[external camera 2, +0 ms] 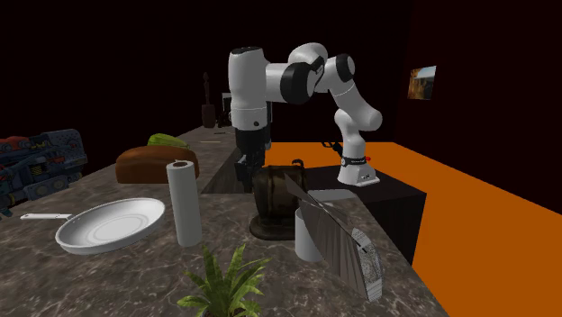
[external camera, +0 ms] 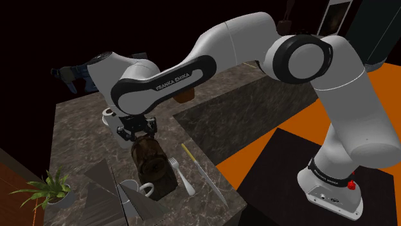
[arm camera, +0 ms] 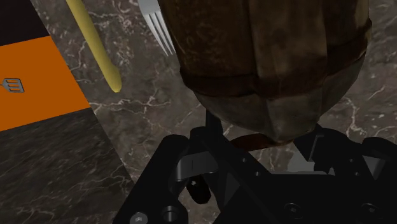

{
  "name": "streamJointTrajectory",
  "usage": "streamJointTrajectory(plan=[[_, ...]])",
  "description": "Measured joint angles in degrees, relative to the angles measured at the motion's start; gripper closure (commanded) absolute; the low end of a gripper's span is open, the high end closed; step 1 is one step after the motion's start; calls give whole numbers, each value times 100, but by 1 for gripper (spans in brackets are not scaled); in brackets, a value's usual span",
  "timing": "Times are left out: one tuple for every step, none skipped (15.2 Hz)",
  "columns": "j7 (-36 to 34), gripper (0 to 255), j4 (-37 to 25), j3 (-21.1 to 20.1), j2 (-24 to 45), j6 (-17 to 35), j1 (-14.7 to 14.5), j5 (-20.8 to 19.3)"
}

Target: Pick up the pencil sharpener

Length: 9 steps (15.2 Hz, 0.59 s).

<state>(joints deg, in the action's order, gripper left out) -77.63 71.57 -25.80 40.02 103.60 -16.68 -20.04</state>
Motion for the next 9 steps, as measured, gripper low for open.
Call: streamJointTrajectory(plan=[[3, 255, -15, -1, 0, -24, -3, 3], [9, 255, -56, -3, -3, -73, -10, 8], [17, 255, -94, -8, -18, -126, -14, 16], [35, 255, -168, -10, -20, -199, -22, 22], [40, 255, -203, -17, -46, -258, -26, 33], [55, 255, -274, -19, -47, -327, -34, 38], [60, 255, -332, -21, -49, -385, -47, 41], [64, 255, -358, -30, -88, -449, -49, 55], [65, 255, -399, -37, -109, -507, -59, 63]])
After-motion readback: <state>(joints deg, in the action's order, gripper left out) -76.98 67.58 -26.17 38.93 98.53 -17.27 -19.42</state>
